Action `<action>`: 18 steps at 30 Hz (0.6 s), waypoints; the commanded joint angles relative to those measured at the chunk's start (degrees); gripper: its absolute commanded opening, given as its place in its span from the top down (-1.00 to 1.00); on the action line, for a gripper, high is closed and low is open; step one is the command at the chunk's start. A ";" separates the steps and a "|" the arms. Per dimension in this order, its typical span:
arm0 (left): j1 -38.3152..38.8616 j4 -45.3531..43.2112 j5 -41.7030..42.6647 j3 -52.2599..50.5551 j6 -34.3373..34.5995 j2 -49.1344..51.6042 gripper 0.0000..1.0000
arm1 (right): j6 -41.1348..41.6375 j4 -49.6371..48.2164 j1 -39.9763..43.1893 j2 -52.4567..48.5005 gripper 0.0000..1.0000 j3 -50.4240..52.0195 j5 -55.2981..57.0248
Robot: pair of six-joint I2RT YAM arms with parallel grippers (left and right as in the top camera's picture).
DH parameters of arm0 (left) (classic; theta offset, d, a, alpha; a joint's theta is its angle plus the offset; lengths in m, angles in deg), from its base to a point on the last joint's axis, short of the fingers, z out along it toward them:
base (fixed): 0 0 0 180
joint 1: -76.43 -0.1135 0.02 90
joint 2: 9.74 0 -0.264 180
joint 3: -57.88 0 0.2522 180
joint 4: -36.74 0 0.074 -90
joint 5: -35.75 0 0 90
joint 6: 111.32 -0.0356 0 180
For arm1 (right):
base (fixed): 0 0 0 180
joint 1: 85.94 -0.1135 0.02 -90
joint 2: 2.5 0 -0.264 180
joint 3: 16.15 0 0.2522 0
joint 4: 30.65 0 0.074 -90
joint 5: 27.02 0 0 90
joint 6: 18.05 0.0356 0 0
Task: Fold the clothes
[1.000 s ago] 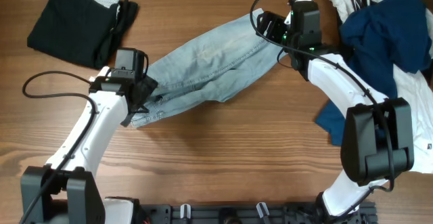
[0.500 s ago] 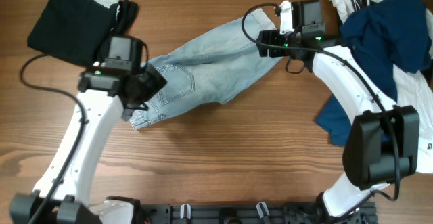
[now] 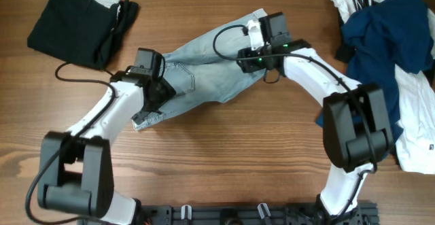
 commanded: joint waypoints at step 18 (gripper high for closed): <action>0.15 -1.57 -0.70 -0.33 -0.50 3.54 -0.97 | 12.44 -35.60 2.49 -9.64 -0.57 -7.26 1.05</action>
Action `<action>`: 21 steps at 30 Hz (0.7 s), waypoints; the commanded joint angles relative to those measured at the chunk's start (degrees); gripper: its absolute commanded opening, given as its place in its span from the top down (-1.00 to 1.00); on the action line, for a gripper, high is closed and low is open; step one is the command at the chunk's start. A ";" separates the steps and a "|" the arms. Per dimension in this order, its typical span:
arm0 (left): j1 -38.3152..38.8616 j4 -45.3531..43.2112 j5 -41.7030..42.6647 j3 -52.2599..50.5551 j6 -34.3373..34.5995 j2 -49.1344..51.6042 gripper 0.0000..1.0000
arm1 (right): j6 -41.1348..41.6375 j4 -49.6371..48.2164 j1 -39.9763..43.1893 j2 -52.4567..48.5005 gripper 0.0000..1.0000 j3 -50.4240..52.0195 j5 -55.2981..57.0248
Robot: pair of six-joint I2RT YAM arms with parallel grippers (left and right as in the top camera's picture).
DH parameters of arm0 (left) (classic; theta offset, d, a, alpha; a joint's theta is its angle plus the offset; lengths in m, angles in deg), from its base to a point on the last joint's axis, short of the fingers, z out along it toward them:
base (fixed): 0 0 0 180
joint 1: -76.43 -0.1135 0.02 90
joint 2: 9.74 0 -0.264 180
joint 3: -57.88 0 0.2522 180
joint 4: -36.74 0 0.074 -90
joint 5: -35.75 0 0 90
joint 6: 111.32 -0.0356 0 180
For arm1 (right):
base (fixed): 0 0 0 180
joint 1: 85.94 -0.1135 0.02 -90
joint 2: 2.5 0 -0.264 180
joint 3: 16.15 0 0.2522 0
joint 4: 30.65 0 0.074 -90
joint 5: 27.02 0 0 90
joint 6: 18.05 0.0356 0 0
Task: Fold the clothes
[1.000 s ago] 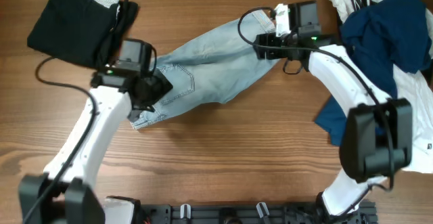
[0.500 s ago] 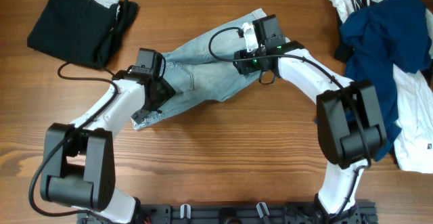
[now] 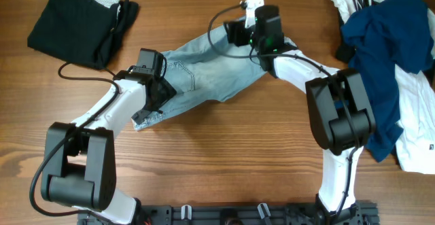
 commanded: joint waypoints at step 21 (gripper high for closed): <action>-0.09 18.47 3.52 15.61 -12.66 -4.57 -1.00 | -15.43 44.94 7.43 -7.02 -0.67 -18.27 0.74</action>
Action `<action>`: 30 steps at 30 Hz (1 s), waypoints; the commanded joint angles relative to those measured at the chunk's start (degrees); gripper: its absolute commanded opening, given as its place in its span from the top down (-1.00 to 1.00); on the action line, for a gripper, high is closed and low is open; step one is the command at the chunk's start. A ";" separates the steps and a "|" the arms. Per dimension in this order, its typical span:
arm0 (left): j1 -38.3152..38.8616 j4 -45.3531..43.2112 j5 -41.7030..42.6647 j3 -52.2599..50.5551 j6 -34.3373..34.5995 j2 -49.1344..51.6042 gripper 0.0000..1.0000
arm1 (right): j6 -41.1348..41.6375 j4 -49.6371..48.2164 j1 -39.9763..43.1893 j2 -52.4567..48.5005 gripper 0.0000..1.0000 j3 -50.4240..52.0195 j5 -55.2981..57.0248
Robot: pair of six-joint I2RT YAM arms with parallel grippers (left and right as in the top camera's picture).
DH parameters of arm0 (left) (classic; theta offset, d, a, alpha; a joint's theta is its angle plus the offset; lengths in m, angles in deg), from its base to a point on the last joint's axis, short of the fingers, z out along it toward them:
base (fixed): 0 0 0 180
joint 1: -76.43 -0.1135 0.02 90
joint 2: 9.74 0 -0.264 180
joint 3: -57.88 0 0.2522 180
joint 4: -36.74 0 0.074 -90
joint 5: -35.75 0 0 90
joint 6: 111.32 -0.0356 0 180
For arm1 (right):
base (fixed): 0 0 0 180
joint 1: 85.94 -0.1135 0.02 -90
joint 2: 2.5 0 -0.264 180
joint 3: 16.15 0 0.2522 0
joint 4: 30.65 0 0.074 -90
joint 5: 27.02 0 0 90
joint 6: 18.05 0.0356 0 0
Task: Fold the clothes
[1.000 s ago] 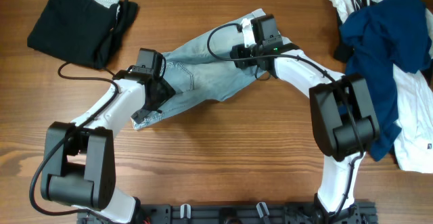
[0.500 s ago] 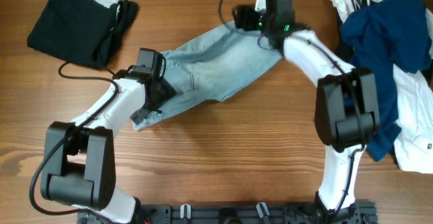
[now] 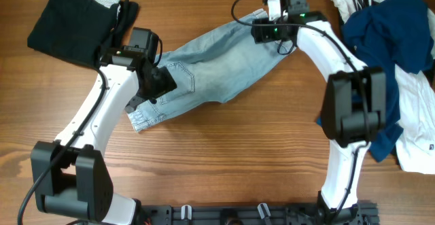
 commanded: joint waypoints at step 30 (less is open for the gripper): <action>-1.05 -11.89 -1.86 -2.27 -9.22 9.35 -0.94 | 12.02 30.80 13.44 3.69 -0.78 0.17 -9.44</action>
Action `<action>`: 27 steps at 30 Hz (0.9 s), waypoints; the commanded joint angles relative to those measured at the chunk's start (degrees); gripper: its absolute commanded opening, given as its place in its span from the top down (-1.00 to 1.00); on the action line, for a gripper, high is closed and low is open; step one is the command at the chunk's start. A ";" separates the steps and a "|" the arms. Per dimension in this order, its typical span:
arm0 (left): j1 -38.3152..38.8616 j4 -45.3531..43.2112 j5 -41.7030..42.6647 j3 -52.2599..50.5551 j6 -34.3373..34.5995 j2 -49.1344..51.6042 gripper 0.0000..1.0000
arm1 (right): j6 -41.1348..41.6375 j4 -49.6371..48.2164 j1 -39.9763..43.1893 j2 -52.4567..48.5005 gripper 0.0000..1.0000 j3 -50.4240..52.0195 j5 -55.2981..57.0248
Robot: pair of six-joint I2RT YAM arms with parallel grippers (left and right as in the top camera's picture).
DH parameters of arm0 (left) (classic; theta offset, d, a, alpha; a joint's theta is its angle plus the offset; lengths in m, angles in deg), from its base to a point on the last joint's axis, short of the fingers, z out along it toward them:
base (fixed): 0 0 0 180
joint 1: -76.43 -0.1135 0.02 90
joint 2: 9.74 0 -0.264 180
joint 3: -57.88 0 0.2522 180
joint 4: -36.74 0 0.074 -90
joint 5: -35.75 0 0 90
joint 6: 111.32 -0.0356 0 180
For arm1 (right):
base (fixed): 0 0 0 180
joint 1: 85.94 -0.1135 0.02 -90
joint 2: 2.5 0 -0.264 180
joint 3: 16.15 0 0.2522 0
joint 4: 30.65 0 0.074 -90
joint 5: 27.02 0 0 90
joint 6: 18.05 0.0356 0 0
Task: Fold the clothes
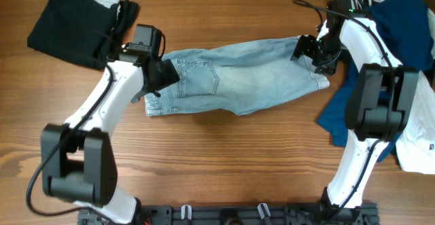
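Note:
A pair of light blue jeans (pixel 238 75) lies stretched out almost level across the middle of the table, folded lengthwise with a back pocket showing near the left end. My left gripper (pixel 158 79) is shut on the waist end of the jeans. At the other end, my right gripper (pixel 306 51) is shut on the leg end, close to the pile of clothes. The fingertips of both are hidden by the gripper bodies and the cloth.
A folded black garment (pixel 71 21) with a bit of white lies at the back left corner. A loose pile with a dark blue shirt (pixel 391 31) and white clothes (pixel 414 116) fills the right side, touching the right arm.
My right gripper has moved right and nearer with the leg end, and the left gripper has shifted slightly. The jeans, slanted before, are now pulled out long and nearly level.
At first the jeans lay slanted and bunched, with both grippers on them near the middle. Then the right gripper was at the far leg end and moved right with it, while the left held the waist end. Now the jeans lie stretched between the two grippers.

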 commanded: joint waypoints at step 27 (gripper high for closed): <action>-10.12 -7.10 22.62 -1.60 -33.09 8.26 -0.88 | -12.63 -7.17 -1.77 2.93 -0.63 7.19 -2.99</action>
